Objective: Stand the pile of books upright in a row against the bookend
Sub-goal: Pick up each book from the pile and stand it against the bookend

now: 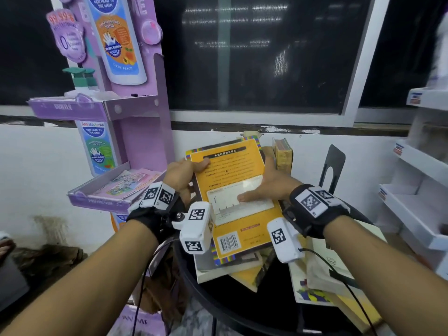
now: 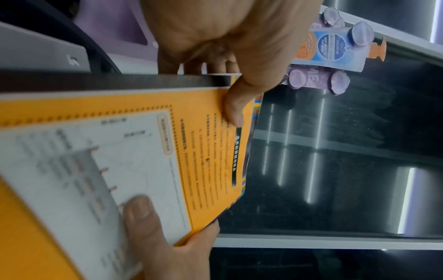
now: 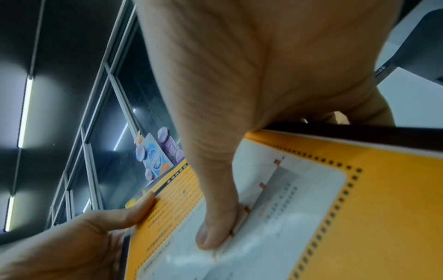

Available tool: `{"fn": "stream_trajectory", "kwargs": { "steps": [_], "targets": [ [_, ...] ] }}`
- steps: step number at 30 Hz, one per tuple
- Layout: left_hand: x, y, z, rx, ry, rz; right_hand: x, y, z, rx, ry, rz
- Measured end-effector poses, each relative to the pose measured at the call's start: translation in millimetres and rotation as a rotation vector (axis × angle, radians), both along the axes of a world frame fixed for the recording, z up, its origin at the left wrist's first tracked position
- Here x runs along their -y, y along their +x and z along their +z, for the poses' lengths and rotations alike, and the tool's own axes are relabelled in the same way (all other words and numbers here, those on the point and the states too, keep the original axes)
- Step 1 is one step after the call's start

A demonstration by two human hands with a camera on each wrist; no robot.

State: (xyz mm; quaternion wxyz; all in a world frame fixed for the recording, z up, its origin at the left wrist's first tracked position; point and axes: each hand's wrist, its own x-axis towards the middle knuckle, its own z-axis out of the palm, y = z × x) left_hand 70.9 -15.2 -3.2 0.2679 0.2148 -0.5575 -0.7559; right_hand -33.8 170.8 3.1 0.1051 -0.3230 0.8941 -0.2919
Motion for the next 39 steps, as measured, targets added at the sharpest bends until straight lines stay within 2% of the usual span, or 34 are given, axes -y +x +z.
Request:
{"fn": "stream_trajectory", "kwargs": {
  "steps": [4,10,16,25,34,39],
  "targets": [
    [-6.6,-3.3,14.6,-0.189,0.033,-0.010,0.9,1.5,4.1,-0.036,-0.174,0.002],
    [-5.9,-7.5,3.8,-0.313,-0.043,-0.012,0.0,-0.6,-8.0,-0.105,-0.282,0.020],
    [0.5,-10.5,-11.5,-0.333,-0.139,-0.078,-5.7,-3.3,-20.1,-0.034,-0.365,0.056],
    [3.0,-20.4,-15.0,-0.345,-0.187,-0.132,-2.7,-11.0,0.4,-0.112,-0.622,0.034],
    [-10.4,-26.8,-31.1,-0.265,-0.295,0.012,-6.1,-15.5,5.4,-0.165,-0.630,0.041],
    [-0.9,-29.4,-31.3,-0.224,-0.271,-0.041,-19.4,-11.9,21.9,-0.069,-0.534,0.176]
  ]
}}
